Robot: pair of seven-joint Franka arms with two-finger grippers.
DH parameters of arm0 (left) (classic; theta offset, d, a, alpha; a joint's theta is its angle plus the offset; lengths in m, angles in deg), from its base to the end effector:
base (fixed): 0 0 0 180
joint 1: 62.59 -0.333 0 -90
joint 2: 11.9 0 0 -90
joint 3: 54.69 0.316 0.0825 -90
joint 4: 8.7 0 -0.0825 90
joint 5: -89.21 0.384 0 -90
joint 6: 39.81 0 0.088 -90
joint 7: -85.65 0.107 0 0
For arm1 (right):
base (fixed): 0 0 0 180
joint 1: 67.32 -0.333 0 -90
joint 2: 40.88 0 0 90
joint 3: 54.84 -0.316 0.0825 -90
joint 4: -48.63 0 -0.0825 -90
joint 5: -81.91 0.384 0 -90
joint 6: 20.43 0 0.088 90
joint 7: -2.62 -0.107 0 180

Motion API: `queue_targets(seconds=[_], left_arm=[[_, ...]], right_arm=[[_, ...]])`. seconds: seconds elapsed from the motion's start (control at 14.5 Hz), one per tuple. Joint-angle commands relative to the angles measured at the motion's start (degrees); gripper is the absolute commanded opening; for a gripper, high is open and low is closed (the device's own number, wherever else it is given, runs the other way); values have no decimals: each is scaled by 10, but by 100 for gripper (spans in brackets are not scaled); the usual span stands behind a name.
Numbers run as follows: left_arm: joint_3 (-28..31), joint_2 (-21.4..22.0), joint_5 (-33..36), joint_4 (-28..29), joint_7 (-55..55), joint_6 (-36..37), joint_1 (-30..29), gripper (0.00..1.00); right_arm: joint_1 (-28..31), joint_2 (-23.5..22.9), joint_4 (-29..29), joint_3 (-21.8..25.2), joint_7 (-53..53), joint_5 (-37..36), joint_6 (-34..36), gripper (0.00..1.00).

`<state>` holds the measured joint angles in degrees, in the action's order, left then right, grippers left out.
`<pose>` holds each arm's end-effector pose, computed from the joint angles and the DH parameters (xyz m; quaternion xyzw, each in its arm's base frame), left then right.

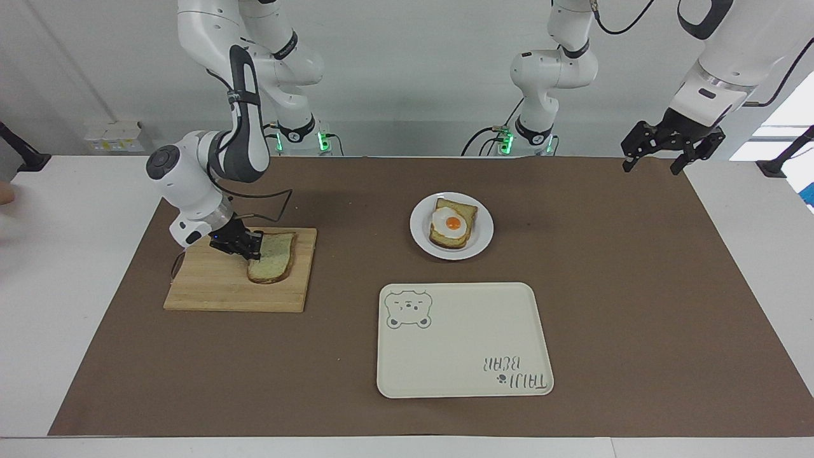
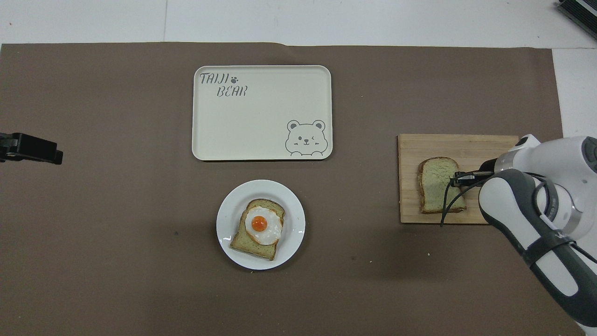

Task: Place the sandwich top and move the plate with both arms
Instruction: 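Lift the bread slice and carry it over the egg toast plate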

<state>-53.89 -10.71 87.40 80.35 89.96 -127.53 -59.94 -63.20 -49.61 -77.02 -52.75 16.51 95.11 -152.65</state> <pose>0.5439 -0.0210 0.6403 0.9984 -0.0543 -0.0009 0.0160 0.5432 -0.0544 0.3134 -0.9965 0.0120 0.0041 0.0829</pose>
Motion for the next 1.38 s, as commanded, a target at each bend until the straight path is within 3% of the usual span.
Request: queue_targets(seconds=[0.0, 0.21, 0.62, 0.76, 0.97, 1.31], left_arm=[[-5, -3, 6, -9, -4, 12, -6, 100], [-5, -3, 6, -9, -5, 12, -6, 100], [-5, -3, 6, -9, -5, 12, -6, 100], [-5, -3, 6, -9, -5, 12, -6, 100], [-5, -3, 6, -9, -5, 12, -6, 100], [-5, -3, 6, -9, -5, 12, -6, 100]], right_arm=[[6, -1, 1, -6, 3, 10, -4, 0], [3, 3, 23, -6, -13, 10, 11, 0], [-6, 7, 126, -14, -40, 11, 162, 0], [-21, 5, 152, -22, -40, 54, 206, 0], [-66, 4, 155, -22, -47, 105, 199, 0], [-187, 4, 154, -22, -128, 112, 146, 0]])
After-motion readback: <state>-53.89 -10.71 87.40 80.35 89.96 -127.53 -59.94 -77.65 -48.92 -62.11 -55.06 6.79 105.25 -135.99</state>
